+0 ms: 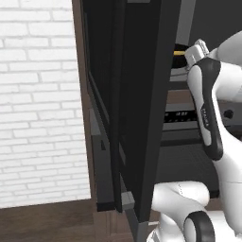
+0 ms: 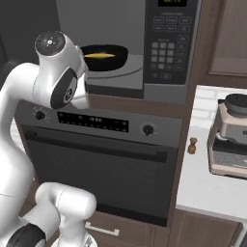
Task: Pick the cucumber from the sink and place it in the bowl. Then pick the bowl and place it in the microwave. Then close the microwave door and press the start button.
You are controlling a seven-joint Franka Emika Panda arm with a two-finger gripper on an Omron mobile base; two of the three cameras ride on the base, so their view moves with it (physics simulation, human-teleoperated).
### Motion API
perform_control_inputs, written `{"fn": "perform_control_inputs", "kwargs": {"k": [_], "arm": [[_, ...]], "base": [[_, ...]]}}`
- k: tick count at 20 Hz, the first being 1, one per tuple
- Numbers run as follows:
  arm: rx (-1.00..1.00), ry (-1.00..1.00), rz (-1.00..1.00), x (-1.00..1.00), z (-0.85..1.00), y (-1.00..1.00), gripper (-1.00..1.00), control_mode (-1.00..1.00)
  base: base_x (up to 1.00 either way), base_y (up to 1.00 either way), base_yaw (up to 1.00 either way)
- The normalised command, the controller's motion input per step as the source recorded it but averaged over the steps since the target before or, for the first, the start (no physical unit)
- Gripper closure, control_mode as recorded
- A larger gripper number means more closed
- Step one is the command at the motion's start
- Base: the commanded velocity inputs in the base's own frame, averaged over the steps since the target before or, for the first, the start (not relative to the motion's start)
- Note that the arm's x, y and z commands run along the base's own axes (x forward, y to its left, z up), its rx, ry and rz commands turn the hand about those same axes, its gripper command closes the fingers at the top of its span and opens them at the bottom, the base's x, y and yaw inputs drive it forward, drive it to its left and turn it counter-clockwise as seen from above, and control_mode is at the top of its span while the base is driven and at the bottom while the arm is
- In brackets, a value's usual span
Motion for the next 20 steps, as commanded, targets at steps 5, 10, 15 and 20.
{"fn": "perform_control_inputs", "kwargs": {"k": [5,10,15,20], "arm": [[-0.29,0.01,-0.05,-0.06,-0.22,0.00,-1.00,-1.00],[-0.34,0.06,-0.13,-0.04,-0.12,-0.02,-1.00,-1.00],[-0.33,0.02,-0.11,-0.01,-0.16,-0.16,-1.00,-1.00],[-0.32,0.00,-0.08,0.00,-0.17,-0.35,-1.00,-1.00]], "base": [[0.00,0.00,0.00],[0.00,0.00,0.00],[0.00,0.00,0.00],[0.00,0.00,0.00]]}}
